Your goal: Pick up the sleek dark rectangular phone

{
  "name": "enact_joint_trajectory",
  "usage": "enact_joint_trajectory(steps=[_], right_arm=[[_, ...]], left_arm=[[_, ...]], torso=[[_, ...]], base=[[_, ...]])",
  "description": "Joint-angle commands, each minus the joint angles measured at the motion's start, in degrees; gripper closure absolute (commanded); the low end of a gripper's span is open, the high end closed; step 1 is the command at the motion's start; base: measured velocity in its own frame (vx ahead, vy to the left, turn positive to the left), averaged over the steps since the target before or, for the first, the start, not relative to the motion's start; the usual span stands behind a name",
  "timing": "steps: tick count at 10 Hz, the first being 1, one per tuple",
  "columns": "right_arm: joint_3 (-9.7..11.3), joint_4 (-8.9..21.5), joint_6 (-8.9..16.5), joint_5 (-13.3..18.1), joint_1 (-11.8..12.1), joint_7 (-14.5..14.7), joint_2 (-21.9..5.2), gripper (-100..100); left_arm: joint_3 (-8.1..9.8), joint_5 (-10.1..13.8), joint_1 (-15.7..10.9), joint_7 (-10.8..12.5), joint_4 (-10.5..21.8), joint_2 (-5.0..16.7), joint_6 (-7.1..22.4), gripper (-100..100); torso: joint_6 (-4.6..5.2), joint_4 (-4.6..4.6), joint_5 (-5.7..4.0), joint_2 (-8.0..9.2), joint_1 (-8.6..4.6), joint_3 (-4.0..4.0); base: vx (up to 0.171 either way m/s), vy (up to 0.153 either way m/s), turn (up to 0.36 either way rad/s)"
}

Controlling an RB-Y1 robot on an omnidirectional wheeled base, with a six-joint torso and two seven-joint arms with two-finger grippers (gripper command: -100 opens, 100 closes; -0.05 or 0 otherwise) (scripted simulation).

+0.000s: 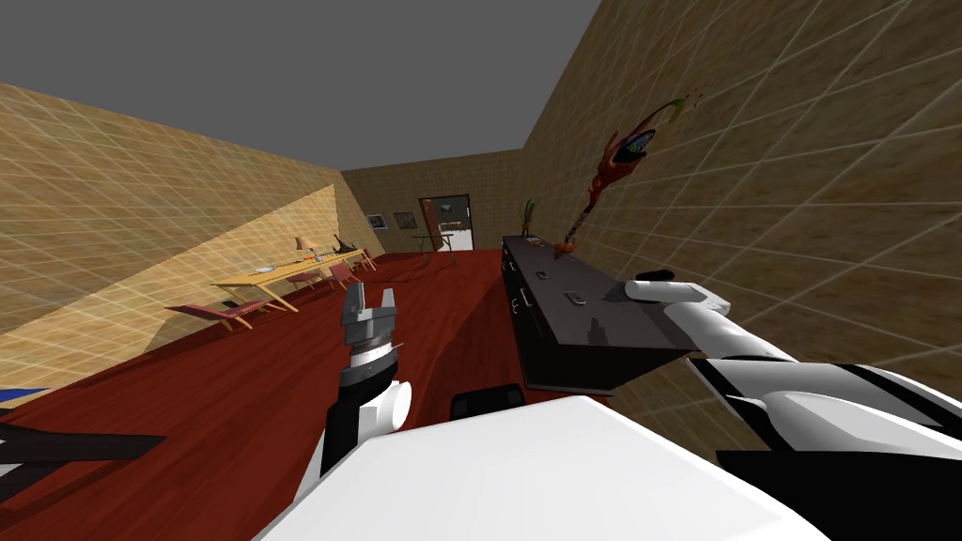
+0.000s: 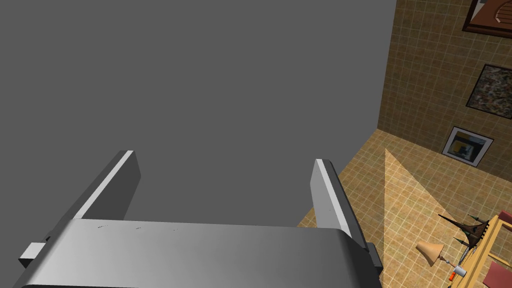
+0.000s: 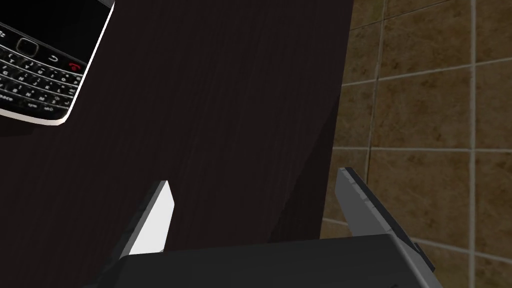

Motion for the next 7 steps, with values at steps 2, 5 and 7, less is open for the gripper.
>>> enact_joint_trajectory(steps=[2,5,7], right_arm=[[-0.41,2.84,3.86,-1.71,-1.64,-1.16,-1.09,-100],[-0.67,5.62,8.59,-3.25,-3.19,-1.93,-1.86,-100],[-0.91,8.3,11.16,-4.75,-4.64,-2.64,-2.51,-100]], left_arm=[[0.0,0.0,0.0,0.0,0.0,0.0,0.0,0],[0.0,0.0,0.0,0.0,0.0,0.0,0.0,0],[0.0,0.0,0.0,0.0,0.0,0.0,0.0,0]], torso=[[0.02,0.02,-0.01,0.08,-0.02,0.05],[-0.01,-0.01,0.01,-0.1,0.02,-0.05],[0.02,0.0,-0.02,0.05,-0.06,0.02]], base=[[0.045,0.029,0.025],[0.084,0.025,0.032],[0.051,0.015,0.016]])
